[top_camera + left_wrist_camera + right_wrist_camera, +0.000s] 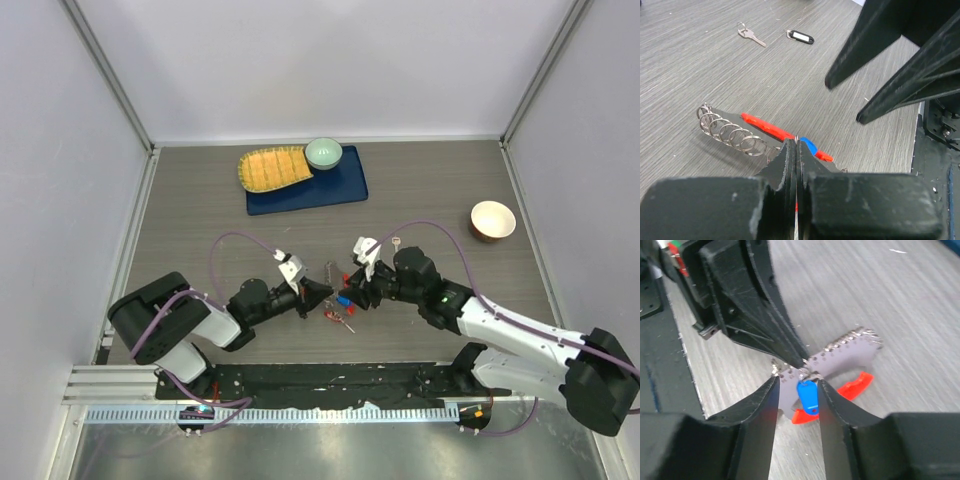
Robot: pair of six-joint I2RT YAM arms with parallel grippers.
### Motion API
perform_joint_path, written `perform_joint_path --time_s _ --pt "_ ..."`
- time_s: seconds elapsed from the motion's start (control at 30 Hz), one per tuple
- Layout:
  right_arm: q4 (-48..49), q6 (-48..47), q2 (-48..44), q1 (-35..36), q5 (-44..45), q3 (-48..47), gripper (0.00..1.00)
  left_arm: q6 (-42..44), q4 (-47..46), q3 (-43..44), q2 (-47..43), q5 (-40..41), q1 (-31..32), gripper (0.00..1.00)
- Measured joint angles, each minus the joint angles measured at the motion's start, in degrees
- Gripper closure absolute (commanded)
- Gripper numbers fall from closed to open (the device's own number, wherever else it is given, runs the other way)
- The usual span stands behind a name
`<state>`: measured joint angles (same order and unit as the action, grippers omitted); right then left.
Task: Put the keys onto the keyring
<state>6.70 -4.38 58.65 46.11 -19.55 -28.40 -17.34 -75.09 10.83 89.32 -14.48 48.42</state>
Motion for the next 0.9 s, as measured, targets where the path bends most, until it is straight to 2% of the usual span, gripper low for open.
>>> perform_joint_path --time_s 0.07,0.23,0.6,0.9 --pt "-1.42 0.20 -1.79 -0.50 2.62 -0.31 0.48 0.13 0.09 0.00 -0.17 0.52 0.00 1.00" --pt "-3.50 1.75 -2.36 -1.73 8.04 -1.16 0.47 0.96 0.22 0.00 -1.03 1.29 0.00 1.00" --pt "-3.78 3.32 0.39 -1.97 10.27 -1.36 0.47 2.93 0.63 0.59 -1.46 2.32 -0.55 1.00" --pt "-3.69 4.85 -0.13 -1.97 15.28 -1.33 0.46 2.84 1.68 9.53 0.17 2.80 -6.51 1.00"
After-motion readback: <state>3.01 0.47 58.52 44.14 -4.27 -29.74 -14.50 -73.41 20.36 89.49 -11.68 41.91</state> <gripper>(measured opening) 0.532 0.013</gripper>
